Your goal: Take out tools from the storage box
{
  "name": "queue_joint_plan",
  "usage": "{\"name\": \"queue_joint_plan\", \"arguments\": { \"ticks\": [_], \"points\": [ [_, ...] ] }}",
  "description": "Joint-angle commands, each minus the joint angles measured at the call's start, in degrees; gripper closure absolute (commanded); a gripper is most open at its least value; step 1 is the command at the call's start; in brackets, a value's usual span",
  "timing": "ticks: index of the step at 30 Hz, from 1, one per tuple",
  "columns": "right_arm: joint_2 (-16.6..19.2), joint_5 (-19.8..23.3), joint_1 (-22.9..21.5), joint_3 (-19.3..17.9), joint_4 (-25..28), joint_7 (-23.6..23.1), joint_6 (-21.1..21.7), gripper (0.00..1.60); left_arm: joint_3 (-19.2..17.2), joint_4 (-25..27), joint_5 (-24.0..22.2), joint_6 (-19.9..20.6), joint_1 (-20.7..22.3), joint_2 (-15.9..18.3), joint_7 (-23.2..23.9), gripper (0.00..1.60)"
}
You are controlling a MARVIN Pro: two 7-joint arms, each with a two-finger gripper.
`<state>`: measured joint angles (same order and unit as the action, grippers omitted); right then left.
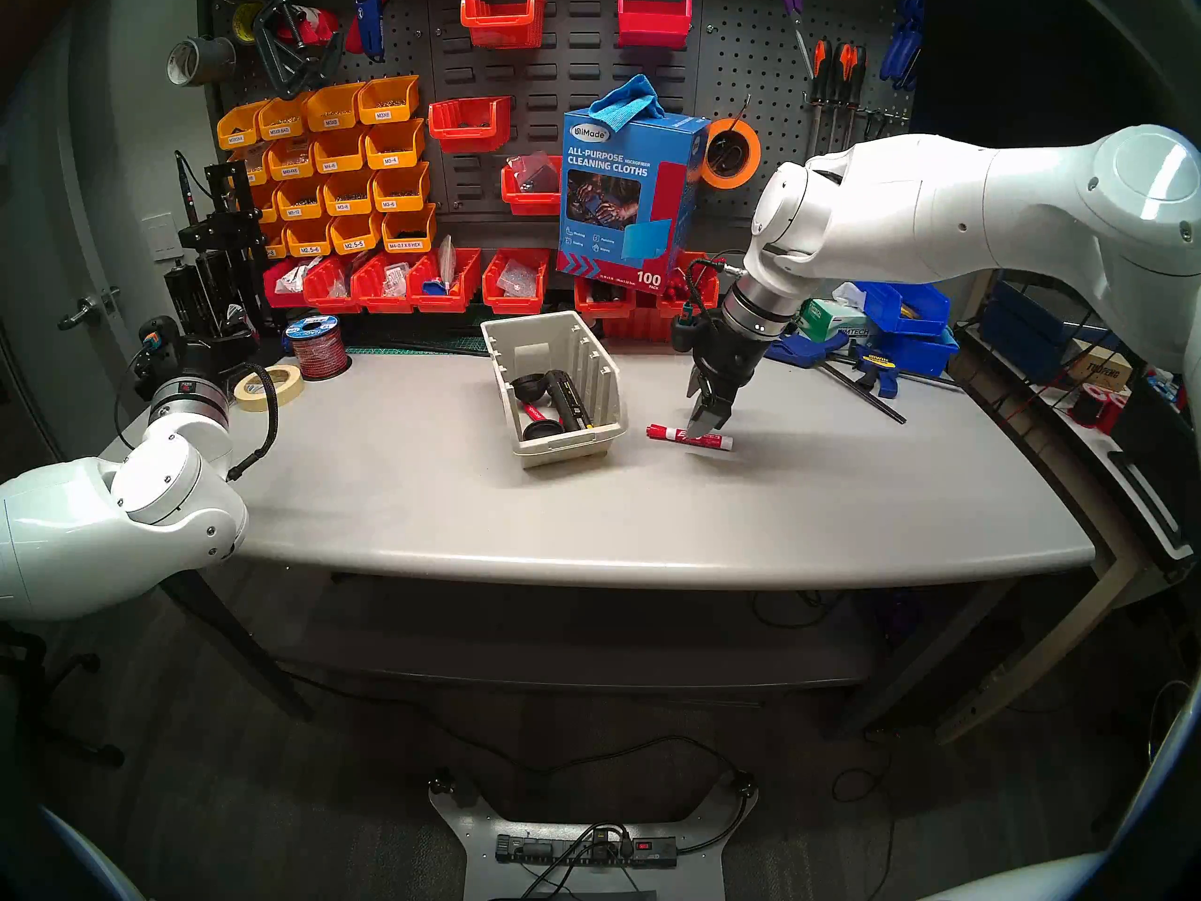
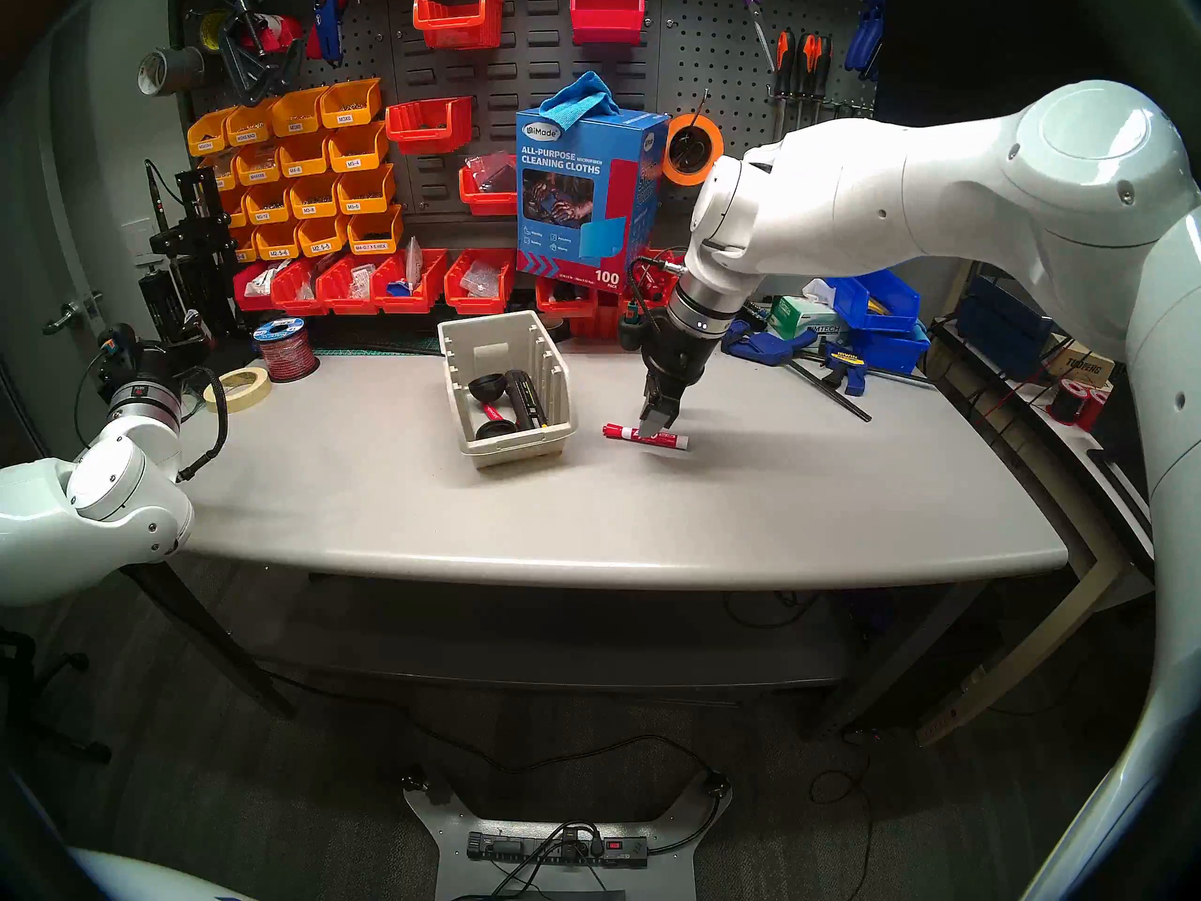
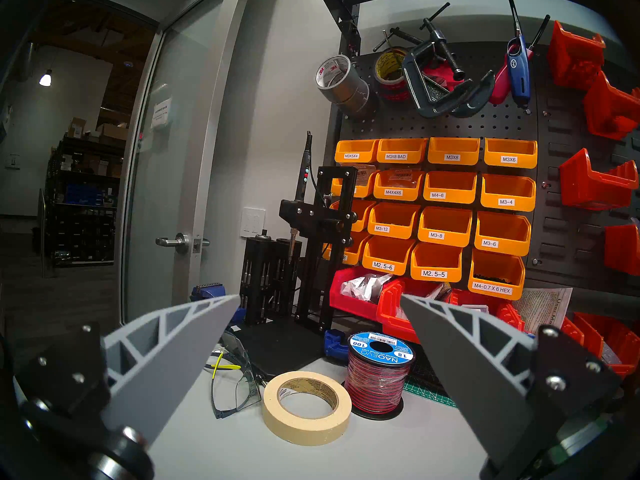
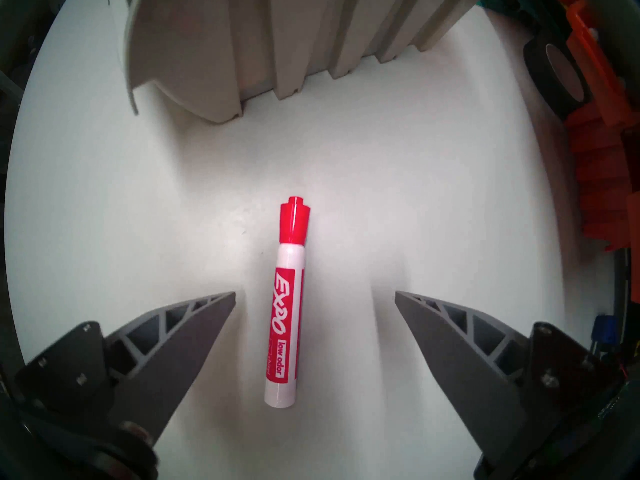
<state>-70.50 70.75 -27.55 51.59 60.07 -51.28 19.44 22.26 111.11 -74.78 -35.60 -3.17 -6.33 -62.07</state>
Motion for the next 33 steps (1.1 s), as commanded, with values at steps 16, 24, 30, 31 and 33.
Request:
{"name": "queue_joint_plan", "arguments": {
  "ticks": [16, 24, 30, 31, 33],
  "points": [
    [3.3, 0.6, -8.1, -9.2, 13.0, 16.5, -2.3, 0.0, -0.7, 0.1, 0.3, 0.0, 0.7, -0.1, 0.1, 0.0],
    [2.6, 1.3, -6.4, -10.6, 13.4, 20.1, -4.4, 0.0, -0.7, 0.1, 0.4, 0.0, 0.7, -0.1, 0.1, 0.0],
    [2.1, 1.3, -6.4, -10.4, 13.0, 20.8, -4.8, 0.0, -0.7, 0.1, 0.4, 0.0, 0.7, -0.1, 0.1, 0.0],
    [2.0, 1.3, -6.4, -10.4, 12.8, 20.7, -4.9, 0.0, -0.7, 0.1, 0.4, 0.0, 0.7, -0.1, 0.1, 0.0],
    [1.6, 1.2, -6.5, -10.4, 12.3, 20.5, -5.1, 0.0, -0.7, 0.1, 0.4, 0.0, 0.7, -0.1, 0.1, 0.0]
  ]
}}
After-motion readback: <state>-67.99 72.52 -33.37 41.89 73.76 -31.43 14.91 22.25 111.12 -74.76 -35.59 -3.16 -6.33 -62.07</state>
